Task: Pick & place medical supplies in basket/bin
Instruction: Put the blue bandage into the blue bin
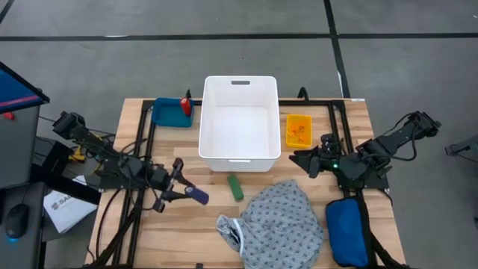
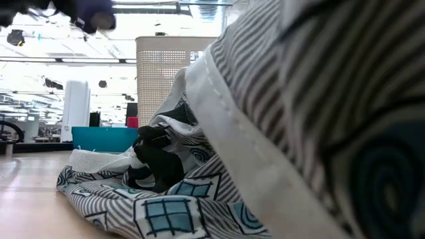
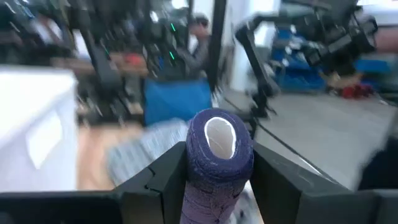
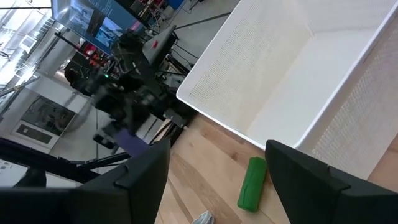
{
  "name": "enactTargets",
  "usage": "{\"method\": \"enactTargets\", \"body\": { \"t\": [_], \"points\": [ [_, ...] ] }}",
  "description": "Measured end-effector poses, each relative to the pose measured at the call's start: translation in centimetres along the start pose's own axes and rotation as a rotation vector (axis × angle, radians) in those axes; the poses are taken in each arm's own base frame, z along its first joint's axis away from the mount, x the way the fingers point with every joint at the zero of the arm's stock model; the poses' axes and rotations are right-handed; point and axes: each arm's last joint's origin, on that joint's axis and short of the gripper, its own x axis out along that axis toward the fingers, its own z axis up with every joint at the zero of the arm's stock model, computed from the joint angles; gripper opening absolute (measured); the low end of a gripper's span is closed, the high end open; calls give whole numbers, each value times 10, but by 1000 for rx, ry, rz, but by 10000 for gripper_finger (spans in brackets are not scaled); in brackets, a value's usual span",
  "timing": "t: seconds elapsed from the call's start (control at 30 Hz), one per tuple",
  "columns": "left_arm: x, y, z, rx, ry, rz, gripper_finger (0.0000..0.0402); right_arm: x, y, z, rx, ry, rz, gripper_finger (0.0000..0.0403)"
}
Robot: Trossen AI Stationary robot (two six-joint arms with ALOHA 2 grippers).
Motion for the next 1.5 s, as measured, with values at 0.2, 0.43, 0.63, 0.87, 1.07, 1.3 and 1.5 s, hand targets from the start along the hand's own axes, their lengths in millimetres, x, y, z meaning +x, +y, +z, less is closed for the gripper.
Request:
{"method": "enactTargets", "body": {
  "t": [0.2, 0.43, 0.63, 0.87, 1.07, 1.3, 1.5],
  "points": [
    [6, 1, 54, 144, -141, 268, 150, -2, 1, 2, -27, -4, 13, 260],
    [4, 21, 98, 284, -158, 713, 150, -3, 2, 4, -75, -11, 25, 260],
    [-2, 54, 123, 260, -146, 1140, 150, -3, 2, 4, -102, -3, 30, 260],
    [-7, 107, 129, 267, -153, 1450, 150, -2, 2, 3, -135, 3, 33, 260],
    [-14, 155, 117, 236, -133, 1637, 150, -3, 2, 3, -144, 5, 35, 260],
    [-31, 197, 90, 74, -60, 1780, 150, -3, 2, 3, -144, 5, 35, 260],
    [-46, 212, 71, -43, 28, 1876, 143, -2, 2, 3, -143, 5, 34, 260]
  ]
}}
